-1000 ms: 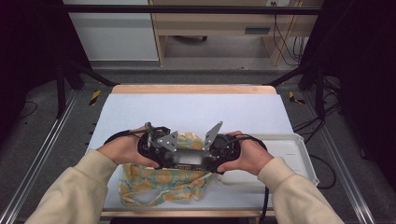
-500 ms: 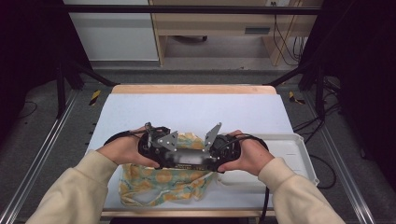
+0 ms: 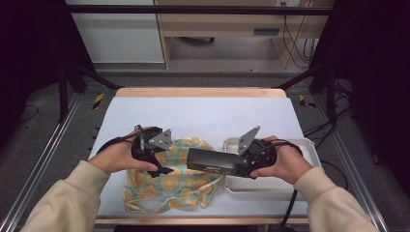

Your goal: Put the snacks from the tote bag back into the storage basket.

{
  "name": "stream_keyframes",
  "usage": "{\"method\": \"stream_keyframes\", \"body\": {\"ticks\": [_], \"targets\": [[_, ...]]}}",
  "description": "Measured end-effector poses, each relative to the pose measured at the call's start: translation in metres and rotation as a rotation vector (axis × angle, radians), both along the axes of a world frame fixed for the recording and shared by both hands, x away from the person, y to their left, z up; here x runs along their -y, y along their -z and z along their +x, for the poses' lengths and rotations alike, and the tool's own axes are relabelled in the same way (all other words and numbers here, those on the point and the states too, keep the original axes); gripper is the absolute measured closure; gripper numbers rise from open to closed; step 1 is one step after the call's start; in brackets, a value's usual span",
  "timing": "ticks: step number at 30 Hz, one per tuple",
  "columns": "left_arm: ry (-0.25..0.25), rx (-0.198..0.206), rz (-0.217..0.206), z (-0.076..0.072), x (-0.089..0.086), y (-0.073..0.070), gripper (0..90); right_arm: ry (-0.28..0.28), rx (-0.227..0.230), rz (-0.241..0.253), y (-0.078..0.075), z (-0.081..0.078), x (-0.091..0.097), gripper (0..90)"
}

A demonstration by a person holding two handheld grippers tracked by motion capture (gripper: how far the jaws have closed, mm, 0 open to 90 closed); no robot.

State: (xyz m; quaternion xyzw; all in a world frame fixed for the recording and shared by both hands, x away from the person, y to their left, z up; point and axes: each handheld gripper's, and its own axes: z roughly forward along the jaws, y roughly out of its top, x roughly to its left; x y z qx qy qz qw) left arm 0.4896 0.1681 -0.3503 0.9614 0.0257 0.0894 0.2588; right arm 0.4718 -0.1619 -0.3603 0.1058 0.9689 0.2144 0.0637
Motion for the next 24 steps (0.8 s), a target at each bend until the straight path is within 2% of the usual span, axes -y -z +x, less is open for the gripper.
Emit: {"method": "stream_keyframes", "body": {"ticks": [9, 13, 19, 24], "targets": [[-0.045, 0.005, -0.012, -0.003, -0.024, 0.007, 9.8, 0.092, 0.006, 0.027, 0.001, -0.007, 0.064, 42.7], [-0.067, 0.003, -0.028, -0.005, -0.03, 0.009, 9.4, 0.119, 0.007, 0.035, 0.001, -0.009, 0.082, 42.7], [-0.07, -0.007, 0.003, -0.008, -0.034, 0.013, 9.4, 0.123, 0.027, 0.023, 0.0, -0.011, 0.1, 42.8], [-0.082, 0.006, -0.005, -0.011, -0.037, 0.011, 9.4, 0.124, 0.043, 0.031, -0.003, -0.011, 0.113, 42.9]]}}
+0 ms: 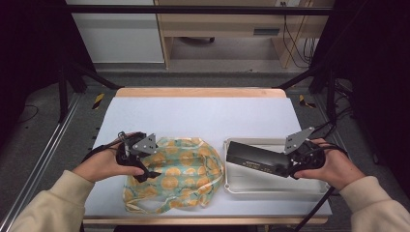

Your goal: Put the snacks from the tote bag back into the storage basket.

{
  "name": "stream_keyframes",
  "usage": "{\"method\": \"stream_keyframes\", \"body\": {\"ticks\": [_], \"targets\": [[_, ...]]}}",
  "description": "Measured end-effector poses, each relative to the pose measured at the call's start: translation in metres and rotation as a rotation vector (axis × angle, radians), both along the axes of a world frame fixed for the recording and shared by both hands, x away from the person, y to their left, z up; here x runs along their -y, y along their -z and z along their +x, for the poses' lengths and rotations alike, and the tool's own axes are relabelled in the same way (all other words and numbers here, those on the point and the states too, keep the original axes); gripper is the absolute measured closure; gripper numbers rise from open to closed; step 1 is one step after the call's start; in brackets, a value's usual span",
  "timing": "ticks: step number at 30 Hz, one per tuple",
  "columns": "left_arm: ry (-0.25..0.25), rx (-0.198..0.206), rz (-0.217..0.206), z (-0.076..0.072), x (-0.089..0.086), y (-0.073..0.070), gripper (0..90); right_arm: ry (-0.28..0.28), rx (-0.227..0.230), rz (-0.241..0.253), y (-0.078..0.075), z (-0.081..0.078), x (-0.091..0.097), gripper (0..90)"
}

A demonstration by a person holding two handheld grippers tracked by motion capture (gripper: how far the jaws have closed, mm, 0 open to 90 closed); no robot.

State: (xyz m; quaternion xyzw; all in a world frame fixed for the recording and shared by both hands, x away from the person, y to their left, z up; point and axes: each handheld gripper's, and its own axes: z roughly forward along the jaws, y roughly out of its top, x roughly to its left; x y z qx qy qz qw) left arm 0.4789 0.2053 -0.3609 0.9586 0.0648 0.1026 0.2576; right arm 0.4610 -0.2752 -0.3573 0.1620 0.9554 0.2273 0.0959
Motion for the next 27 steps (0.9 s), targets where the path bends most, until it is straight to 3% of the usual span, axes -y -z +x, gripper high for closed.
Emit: {"method": "stream_keyframes", "body": {"ticks": [6, 11, 16, 20, 23, 27], "targets": [[-0.01, 0.004, -0.001, -0.003, -0.006, -0.002, 9.4, -0.003, 0.01, 0.005, -0.001, 0.002, 0.011, 42.8], [-0.028, -0.001, 0.004, -0.005, -0.012, -0.002, 9.4, -0.007, 0.0, -0.01, 0.002, 0.006, 0.014, 42.9], [-0.037, -0.005, 0.012, -0.008, -0.018, -0.002, 9.3, -0.019, 0.02, -0.005, 0.004, 0.009, 0.015, 42.9], [-0.037, 0.002, 0.032, -0.011, -0.022, -0.003, 9.3, -0.043, -0.002, -0.017, 0.007, 0.011, 0.017, 42.9], [-0.045, -0.001, 0.012, -0.015, -0.025, -0.001, 9.3, -0.076, -0.013, -0.02, 0.009, 0.011, 0.018, 42.9], [-0.048, -0.005, 0.032, -0.017, -0.029, 0.003, 9.3, -0.091, -0.015, -0.029, 0.012, 0.011, 0.02, 43.0]]}}
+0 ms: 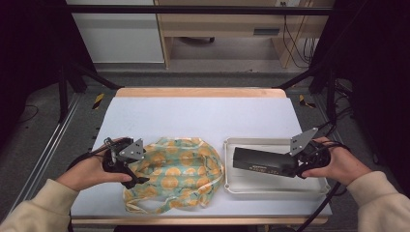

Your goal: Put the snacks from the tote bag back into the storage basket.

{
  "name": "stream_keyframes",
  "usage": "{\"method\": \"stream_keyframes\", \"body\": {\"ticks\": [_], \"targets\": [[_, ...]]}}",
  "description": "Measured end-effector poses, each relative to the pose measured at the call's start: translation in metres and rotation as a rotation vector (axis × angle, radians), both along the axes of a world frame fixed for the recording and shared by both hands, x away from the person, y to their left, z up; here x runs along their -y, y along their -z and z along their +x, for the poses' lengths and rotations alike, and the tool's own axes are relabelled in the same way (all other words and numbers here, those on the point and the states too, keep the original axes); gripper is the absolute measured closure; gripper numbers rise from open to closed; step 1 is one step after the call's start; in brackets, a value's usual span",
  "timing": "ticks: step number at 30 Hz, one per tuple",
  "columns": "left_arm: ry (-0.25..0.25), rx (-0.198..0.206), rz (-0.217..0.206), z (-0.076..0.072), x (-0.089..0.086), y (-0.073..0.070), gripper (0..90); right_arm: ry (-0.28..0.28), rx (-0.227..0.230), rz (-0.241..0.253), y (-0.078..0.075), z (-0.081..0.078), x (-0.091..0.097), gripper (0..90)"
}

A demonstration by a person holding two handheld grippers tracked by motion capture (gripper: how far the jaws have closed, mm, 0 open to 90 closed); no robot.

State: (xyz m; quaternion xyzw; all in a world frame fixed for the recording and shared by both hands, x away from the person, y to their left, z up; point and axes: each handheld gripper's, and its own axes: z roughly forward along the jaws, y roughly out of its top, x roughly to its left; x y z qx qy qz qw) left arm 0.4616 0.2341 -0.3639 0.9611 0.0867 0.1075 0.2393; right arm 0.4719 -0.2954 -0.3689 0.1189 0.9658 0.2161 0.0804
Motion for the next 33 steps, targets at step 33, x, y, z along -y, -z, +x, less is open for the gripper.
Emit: {"method": "stream_keyframes", "body": {"ticks": [33], "targets": [[-0.032, 0.005, -0.018, -0.003, -0.016, 0.003, 9.4, -0.109, -0.045, -0.02, 0.029, 0.003, -0.002, 43.1]]}}
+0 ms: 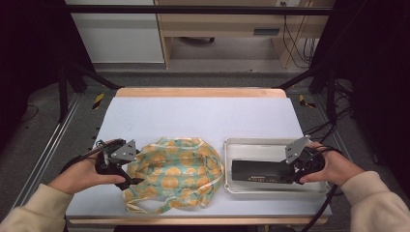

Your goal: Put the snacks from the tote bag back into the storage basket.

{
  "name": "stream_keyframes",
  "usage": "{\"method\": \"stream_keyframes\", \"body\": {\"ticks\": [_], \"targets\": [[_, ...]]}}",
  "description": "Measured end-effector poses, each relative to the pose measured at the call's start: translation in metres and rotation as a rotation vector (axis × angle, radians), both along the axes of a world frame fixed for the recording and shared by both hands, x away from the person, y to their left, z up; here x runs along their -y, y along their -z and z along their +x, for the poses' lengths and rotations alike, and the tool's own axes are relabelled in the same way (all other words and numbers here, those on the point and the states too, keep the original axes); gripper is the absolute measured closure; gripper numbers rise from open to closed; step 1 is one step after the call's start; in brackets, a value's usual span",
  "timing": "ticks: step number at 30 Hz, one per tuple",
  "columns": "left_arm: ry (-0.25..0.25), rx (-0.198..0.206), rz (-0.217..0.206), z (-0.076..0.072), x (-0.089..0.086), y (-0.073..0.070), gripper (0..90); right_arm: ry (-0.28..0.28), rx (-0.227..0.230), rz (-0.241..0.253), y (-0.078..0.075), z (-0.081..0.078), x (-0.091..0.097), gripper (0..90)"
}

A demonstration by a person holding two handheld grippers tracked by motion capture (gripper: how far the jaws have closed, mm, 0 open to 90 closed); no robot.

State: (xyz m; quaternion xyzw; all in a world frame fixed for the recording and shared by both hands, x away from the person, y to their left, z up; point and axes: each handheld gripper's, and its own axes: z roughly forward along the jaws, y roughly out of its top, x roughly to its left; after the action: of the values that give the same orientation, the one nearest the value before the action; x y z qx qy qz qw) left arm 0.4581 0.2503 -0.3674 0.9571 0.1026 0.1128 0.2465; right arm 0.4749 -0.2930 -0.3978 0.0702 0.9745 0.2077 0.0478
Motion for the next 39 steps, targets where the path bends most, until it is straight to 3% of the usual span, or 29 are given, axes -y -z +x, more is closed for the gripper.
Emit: {"method": "stream_keyframes", "body": {"ticks": [30, 39], "targets": [[0.002, -0.02, 0.009, 0.001, 0.001, 0.007, 9.3, -0.037, -0.05, -0.006, 0.016, 0.003, -0.011, 43.0], [-0.001, -0.027, 0.008, 0.001, 0.001, 0.011, 9.3, -0.047, -0.042, -0.026, 0.024, 0.005, -0.012, 42.6]]}}
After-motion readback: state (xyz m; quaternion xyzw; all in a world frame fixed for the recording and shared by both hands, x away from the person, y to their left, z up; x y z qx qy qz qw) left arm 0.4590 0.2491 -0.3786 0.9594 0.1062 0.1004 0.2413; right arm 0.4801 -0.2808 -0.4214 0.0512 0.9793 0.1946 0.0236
